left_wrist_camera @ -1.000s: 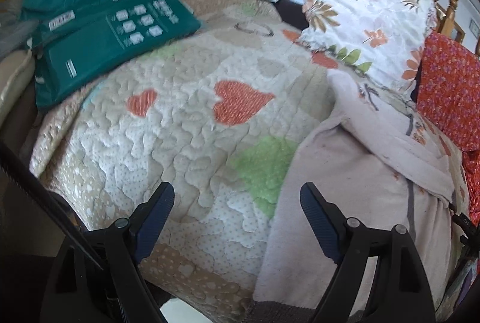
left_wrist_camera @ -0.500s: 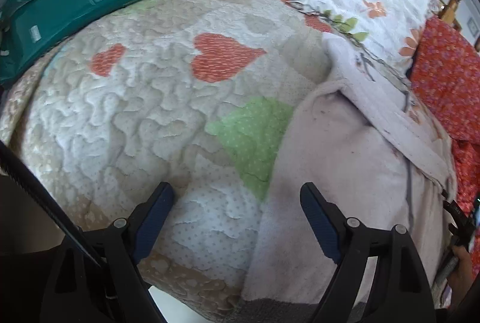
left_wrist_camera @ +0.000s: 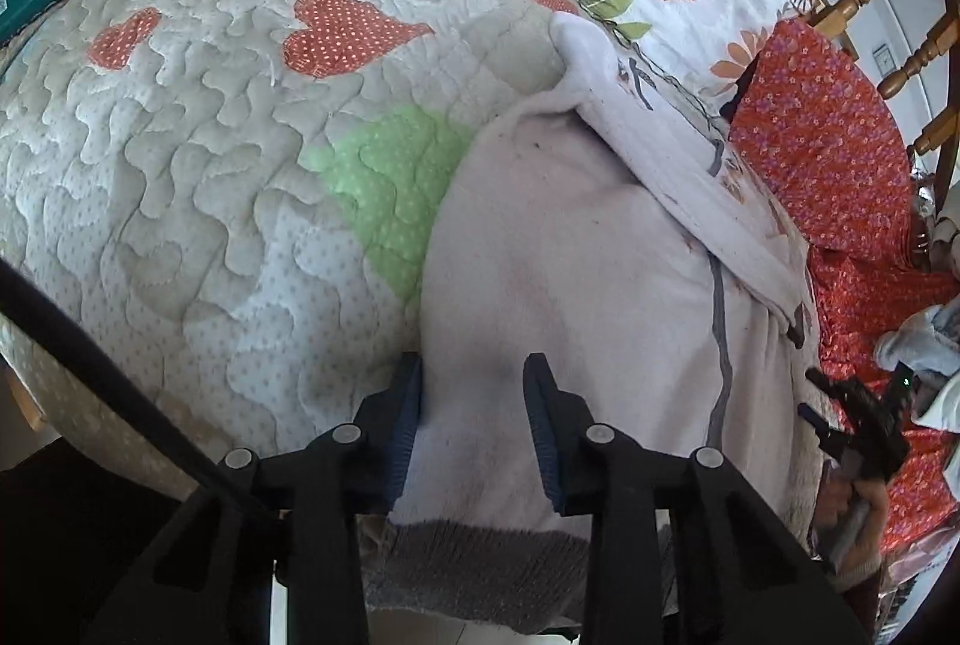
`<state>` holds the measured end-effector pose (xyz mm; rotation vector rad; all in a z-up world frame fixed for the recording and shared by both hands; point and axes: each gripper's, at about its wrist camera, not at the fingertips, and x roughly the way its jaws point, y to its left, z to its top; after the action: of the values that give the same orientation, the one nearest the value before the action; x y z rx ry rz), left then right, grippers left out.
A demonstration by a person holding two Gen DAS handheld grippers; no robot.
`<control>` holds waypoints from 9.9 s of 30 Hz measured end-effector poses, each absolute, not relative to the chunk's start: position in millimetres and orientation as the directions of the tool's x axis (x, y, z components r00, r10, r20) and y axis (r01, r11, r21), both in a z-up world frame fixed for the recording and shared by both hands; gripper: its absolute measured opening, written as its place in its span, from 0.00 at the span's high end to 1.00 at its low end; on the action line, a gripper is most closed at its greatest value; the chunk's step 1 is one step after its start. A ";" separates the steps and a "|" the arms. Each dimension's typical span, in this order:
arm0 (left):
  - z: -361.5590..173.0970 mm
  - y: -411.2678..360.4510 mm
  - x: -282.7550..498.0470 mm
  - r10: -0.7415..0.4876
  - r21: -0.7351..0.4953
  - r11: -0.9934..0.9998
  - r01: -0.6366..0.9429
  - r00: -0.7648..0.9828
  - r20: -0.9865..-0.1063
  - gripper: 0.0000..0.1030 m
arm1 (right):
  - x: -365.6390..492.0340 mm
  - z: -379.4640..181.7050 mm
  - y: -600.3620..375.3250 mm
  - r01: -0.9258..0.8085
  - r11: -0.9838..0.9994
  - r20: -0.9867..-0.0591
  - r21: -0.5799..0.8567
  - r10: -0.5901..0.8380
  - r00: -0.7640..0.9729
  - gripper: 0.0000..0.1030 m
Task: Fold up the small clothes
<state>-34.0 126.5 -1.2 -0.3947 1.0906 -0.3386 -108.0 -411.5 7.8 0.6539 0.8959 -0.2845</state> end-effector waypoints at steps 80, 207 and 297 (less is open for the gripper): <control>70.8 29.5 206.8 -0.351 -0.417 0.909 0.017 0.571 -0.742 0.61 | 27.9 29.0 -450.5 0.309 0.635 -0.588 0.708 0.288 0.756 0.79; 8.6 43.2 127.3 -0.354 -0.333 0.935 0.119 0.335 -0.873 0.25 | -7.5 51.2 -319.7 0.228 0.924 -0.758 0.305 0.091 0.646 0.16; 4.5 -167.0 92.7 -0.711 -0.632 0.683 0.366 0.135 -0.690 0.33 | 8.4 -4.8 -436.2 0.315 0.699 -0.706 0.642 0.378 0.599 0.54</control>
<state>92.7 -167.0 4.5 -0.3461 1.2013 -0.8028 8.4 -436.2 -4.8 0.8294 0.9580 0.0417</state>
